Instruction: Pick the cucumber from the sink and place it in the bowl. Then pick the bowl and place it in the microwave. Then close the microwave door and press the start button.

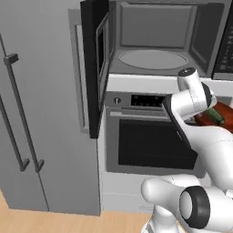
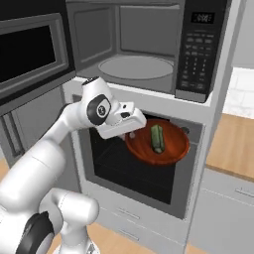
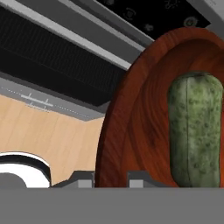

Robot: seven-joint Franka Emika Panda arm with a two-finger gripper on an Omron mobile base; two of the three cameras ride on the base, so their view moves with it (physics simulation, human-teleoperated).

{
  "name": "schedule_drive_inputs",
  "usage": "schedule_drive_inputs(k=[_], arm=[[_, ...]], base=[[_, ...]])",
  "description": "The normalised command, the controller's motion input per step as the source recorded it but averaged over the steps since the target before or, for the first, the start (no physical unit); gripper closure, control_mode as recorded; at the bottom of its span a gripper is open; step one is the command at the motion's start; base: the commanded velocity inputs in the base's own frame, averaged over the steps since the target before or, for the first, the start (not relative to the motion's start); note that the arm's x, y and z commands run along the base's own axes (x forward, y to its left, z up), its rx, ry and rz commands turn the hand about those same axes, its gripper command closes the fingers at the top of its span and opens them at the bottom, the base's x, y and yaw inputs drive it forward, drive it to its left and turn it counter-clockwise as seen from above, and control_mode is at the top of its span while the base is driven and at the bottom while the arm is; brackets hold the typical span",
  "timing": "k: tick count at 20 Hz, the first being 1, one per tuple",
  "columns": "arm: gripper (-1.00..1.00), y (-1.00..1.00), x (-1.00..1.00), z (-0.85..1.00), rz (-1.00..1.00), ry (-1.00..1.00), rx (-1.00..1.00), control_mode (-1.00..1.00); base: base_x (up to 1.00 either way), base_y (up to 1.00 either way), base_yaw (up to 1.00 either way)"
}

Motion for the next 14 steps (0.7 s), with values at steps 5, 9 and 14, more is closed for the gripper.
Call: schedule_drive_inputs(k=[5,9,14], arm=[[1.00,0.00,0.00,0.00,0.00,0.00,0.00,1.00],[1.00,0.00,0.00,0.00,0.00,0.00,0.00,1.00],[1.00,0.00,0.00,0.00,0.00,0.00,0.00,1.00]], base=[[0.60,0.29,-0.27],[0.47,0.00,-0.21],[0.17,0.08,-0.17]])
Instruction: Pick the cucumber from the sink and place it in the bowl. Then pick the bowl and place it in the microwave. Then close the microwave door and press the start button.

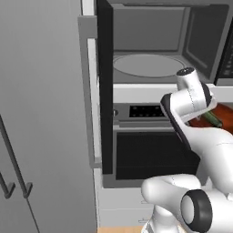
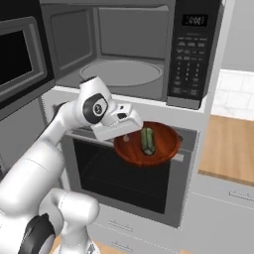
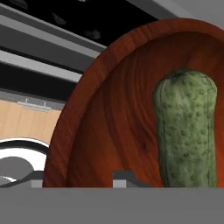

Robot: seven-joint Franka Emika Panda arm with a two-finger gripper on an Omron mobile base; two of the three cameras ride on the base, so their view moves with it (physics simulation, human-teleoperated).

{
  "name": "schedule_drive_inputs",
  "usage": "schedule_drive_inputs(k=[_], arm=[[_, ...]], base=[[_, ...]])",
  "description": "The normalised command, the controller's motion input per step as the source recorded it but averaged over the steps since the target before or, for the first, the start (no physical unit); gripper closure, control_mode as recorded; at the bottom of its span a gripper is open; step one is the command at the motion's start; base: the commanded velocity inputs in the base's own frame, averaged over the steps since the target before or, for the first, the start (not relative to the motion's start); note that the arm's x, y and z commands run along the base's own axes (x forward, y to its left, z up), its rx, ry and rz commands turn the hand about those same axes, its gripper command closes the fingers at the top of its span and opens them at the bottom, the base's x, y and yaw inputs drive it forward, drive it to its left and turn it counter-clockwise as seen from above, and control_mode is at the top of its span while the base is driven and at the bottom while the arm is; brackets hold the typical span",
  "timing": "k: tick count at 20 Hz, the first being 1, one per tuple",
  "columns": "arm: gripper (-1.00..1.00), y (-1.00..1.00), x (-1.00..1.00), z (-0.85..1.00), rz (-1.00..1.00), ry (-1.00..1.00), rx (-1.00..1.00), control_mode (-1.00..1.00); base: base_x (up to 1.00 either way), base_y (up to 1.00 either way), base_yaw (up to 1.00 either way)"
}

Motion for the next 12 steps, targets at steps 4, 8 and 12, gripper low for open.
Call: schedule_drive_inputs(k=[4,8,12], arm=[[1.00,0.00,0.00,0.00,0.00,0.00,0.00,1.00],[1.00,0.00,0.00,0.00,0.00,0.00,0.00,1.00],[1.00,0.00,-0.25,0.00,0.00,-0.05,0.00,-1.00]], base=[[0.00,0.11,-0.09],[0.00,0.00,0.00],[-0.21,0.00,0.00]])
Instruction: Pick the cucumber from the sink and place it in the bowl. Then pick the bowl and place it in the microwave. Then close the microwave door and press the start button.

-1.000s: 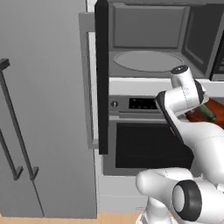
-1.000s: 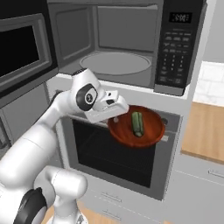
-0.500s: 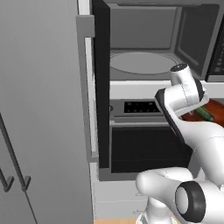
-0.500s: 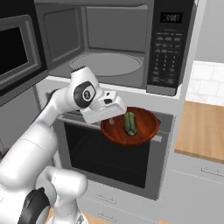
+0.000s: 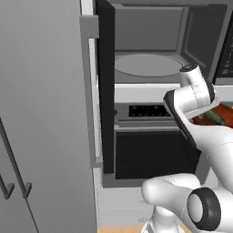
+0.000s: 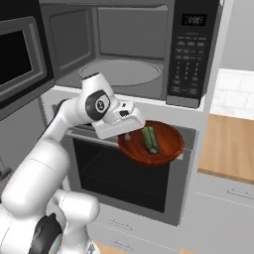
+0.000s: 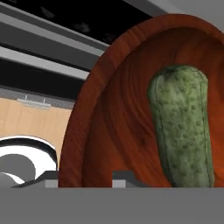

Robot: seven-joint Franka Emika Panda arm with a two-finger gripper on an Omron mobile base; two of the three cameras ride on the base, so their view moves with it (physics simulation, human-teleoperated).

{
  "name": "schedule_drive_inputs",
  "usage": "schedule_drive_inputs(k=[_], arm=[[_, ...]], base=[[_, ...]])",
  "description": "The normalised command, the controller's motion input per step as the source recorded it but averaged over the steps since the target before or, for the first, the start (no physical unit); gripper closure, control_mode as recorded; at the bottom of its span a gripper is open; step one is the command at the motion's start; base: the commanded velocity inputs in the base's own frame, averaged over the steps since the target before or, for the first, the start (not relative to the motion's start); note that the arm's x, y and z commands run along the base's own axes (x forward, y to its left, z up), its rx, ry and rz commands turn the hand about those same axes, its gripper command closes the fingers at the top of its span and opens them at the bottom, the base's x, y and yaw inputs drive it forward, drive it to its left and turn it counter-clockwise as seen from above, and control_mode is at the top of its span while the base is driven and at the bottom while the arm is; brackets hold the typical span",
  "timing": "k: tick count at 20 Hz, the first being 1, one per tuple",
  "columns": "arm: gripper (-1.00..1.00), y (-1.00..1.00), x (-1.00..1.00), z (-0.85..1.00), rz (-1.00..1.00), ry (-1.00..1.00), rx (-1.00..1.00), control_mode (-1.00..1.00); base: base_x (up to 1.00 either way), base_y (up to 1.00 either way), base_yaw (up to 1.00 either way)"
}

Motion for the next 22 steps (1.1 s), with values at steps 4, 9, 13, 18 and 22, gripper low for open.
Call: schedule_drive_inputs(k=[4,9,13,18,22], arm=[[1.00,0.13,-1.00,0.25,0.09,-0.22,-0.10,-1.00],[1.00,0.57,-0.80,0.68,0.28,-0.06,-0.23,-1.00],[1.00,0.86,-0.67,0.58,0.36,0.00,-0.28,-1.00],[1.00,0.70,-0.22,0.68,0.47,0.01,-0.17,-1.00],[1.00,0.47,0.00,0.91,0.46,0.01,-0.16,-1.00]], base=[[0.00,0.00,0.00],[0.00,0.00,0.00],[0.00,0.00,0.00],[0.00,0.00,0.00],[0.00,0.00,0.00]])
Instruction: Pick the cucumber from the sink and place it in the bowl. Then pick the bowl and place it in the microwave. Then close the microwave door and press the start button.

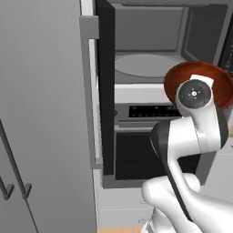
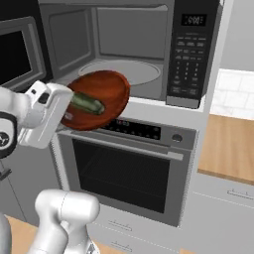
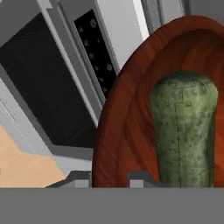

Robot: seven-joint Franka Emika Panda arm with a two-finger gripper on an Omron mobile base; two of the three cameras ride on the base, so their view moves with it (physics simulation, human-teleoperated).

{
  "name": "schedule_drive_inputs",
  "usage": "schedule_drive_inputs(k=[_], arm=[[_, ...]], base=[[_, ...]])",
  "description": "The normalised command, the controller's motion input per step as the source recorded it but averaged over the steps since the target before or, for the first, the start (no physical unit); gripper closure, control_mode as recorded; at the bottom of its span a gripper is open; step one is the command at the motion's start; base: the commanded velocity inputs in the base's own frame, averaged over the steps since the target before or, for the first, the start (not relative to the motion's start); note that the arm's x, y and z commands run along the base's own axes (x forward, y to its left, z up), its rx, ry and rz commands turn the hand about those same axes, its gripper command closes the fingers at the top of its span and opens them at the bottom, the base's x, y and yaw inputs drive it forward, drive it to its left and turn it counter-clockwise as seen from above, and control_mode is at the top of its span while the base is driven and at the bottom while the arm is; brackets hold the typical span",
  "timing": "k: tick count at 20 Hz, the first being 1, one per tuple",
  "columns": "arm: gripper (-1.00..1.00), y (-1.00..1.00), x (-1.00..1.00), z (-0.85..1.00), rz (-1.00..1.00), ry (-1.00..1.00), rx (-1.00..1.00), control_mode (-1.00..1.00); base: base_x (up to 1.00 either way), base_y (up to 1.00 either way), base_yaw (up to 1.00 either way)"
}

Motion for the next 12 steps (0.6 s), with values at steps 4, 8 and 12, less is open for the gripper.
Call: schedule_drive_inputs(k=[4,8,12], arm=[[1.00,0.14,0.48,0.61,0.33,0.06,-0.07,-1.00],[1.00,0.00,0.93,0.22,0.22,0.13,0.00,-1.00],[1.00,0.00,0.85,0.04,0.16,0.07,-0.01,-1.00]], base=[[0.00,0.00,0.00],[0.00,0.00,0.00],[0.00,0.00,0.00]])
